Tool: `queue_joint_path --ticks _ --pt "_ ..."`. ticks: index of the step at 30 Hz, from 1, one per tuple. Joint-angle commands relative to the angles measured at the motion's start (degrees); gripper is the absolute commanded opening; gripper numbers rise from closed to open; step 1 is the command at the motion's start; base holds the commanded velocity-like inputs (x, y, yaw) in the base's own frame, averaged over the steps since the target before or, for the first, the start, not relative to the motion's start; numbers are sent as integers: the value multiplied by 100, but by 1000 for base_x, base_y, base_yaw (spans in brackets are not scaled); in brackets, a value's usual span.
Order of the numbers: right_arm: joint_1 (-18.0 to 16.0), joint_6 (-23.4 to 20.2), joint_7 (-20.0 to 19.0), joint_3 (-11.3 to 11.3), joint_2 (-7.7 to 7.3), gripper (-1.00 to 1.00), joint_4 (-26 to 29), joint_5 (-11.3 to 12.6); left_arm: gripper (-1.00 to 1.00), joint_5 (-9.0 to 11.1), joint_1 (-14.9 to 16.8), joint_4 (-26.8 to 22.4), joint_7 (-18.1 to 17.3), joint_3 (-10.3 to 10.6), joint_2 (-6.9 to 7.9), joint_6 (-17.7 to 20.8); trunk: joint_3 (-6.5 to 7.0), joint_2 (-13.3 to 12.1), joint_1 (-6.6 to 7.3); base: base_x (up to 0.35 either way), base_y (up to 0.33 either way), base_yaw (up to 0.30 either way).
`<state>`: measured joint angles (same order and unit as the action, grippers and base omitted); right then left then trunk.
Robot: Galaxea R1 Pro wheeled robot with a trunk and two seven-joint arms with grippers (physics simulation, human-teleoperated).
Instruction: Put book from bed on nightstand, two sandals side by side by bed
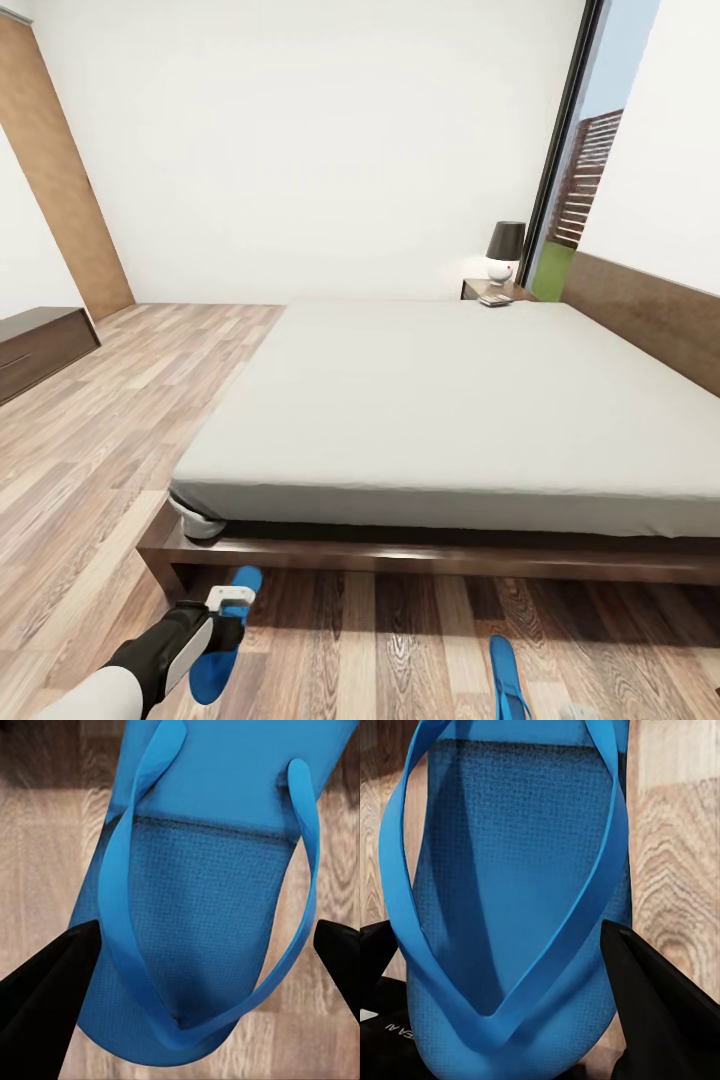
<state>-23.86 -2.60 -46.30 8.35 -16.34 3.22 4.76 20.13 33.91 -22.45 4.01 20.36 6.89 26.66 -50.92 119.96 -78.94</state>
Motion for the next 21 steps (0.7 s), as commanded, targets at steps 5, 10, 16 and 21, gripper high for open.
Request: queue_joint_path --ticks 5,10,16,21 --pt "-4 -134 -445 37 -13 -100 55 52 -100 61 2 -14 19 45 -8 28 -5 2 1 0 0 0" --pt "-5 -1500 -1961 100 -28 -100 297 61 -100 62 2 -14 52 54 -100 24 -5 2 1 0 0 0" --pt "-7 -2811 -2900 125 -310 -100 1010 571 -100 62 2 -14 87 73 -239 24 -5 2 1 0 0 0" --pt "-13 -3672 -2961 131 -533 -100 1620 1341 -100 62 2 -14 91 81 -309 42 -77 163 -87 0 0 0"
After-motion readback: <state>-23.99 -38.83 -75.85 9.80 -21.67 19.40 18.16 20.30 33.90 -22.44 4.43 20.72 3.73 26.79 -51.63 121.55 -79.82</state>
